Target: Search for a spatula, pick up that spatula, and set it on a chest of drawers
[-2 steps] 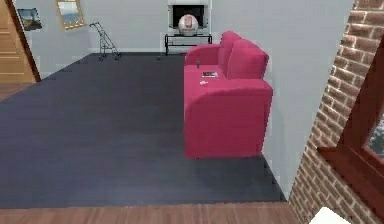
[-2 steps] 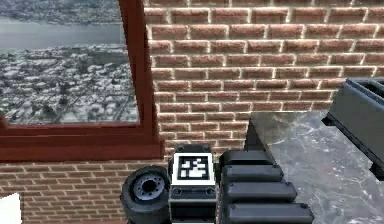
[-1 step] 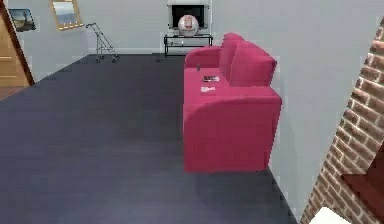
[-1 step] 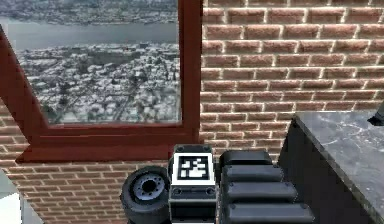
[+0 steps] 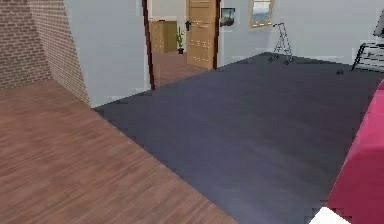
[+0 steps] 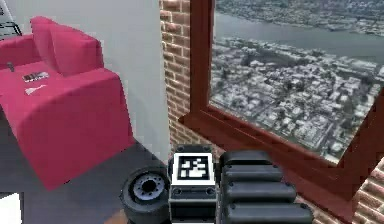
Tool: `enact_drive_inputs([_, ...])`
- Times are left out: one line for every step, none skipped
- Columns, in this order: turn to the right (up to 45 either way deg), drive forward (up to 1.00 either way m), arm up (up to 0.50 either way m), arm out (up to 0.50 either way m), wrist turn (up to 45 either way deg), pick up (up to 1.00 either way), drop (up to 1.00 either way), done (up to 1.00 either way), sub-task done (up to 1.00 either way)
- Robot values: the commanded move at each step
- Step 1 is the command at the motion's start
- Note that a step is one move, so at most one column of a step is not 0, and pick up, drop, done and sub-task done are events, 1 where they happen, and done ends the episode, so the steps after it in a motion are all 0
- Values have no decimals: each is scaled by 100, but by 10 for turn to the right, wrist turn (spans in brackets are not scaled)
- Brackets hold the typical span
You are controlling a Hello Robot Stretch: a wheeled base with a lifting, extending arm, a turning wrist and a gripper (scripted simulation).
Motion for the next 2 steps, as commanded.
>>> enact_drive_inputs([0,100,0,0,0,0,0,0,0])
enact_drive_inputs([0,100,0,0,0,0,0,0,0])
